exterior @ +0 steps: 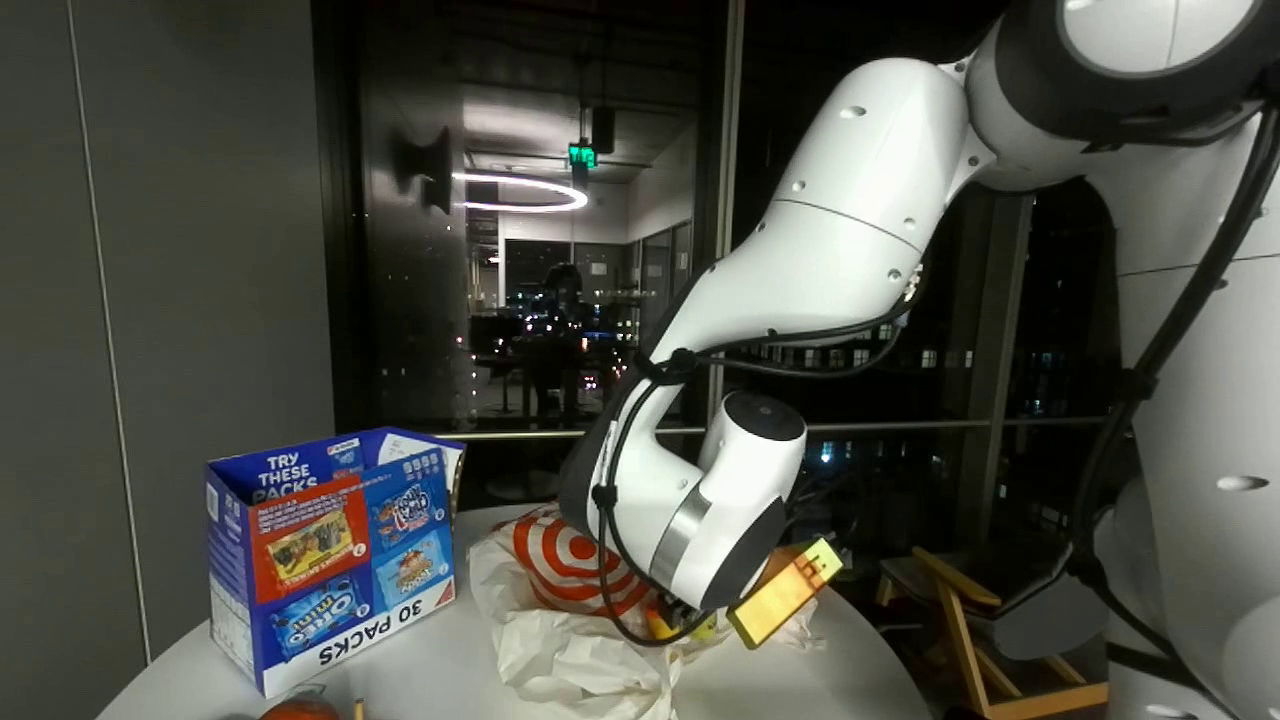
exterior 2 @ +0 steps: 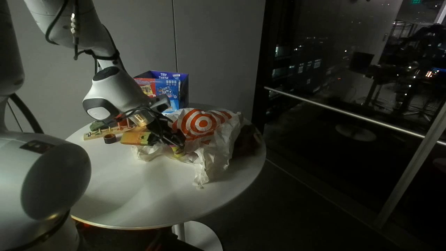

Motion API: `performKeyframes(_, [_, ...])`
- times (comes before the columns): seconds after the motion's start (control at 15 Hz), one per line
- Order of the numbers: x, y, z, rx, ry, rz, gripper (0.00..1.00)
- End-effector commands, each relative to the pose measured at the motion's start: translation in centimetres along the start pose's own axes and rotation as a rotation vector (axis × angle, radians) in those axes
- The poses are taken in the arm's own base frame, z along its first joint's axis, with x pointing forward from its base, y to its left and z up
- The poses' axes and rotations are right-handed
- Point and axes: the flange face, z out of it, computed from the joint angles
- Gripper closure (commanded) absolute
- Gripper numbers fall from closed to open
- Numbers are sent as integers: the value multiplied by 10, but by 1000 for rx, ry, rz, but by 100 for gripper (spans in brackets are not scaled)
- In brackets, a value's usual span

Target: Open up the plastic and put the yellow container in the plastic

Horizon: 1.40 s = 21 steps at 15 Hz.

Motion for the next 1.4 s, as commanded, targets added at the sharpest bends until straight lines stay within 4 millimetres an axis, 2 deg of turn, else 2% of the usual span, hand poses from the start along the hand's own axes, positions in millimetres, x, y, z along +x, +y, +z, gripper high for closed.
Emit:
performKeyframes(0.0, [5,-4,3,-41,24,12,75])
performKeyframes(0.53, [6,-5,9,-96,69,9,75])
performKeyframes(0.6, [6,-5,9,-106,79,13,41])
performKeyframes(0.67, [6,-6,12,-100,75,23,23])
performKeyframes(0.73, [5,-6,15,-86,66,28,18])
performKeyframes(0.8, [3,-4,14,-70,46,19,35])
performKeyframes(0.93, [2,-5,16,-70,43,22,20])
performKeyframes(1.0, [1,-5,16,-70,42,22,18])
performKeyframes(1.33, [1,-5,17,-70,41,24,18])
